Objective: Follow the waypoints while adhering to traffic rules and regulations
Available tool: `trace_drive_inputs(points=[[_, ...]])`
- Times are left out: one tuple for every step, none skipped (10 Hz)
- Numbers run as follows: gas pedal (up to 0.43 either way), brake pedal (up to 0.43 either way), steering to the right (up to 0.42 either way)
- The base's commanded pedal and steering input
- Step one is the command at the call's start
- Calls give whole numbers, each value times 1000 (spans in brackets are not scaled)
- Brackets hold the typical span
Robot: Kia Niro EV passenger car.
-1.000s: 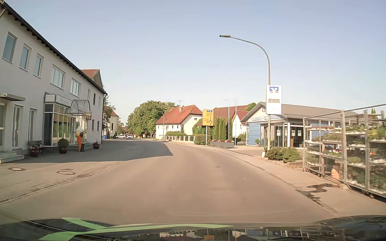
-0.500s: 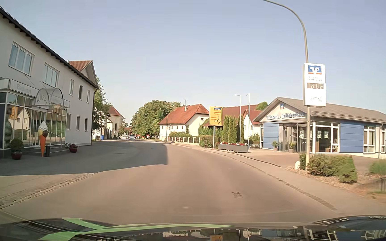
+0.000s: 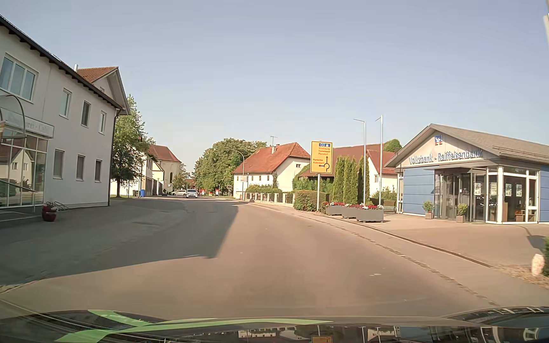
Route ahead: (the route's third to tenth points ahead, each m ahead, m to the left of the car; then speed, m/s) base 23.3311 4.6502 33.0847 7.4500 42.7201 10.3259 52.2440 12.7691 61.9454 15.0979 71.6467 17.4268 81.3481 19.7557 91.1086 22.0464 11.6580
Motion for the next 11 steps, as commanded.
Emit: trace_drive_inputs(points=[[39, 0, -32], [47, 0, -35], [47, 0, -35], [59, 0, -35], [79, 0, -35], [87, 0, -35], [87, 0, -35], [110, 0, -35], [110, 0, -35], [118, 0, -35], [118, 0, -35]])
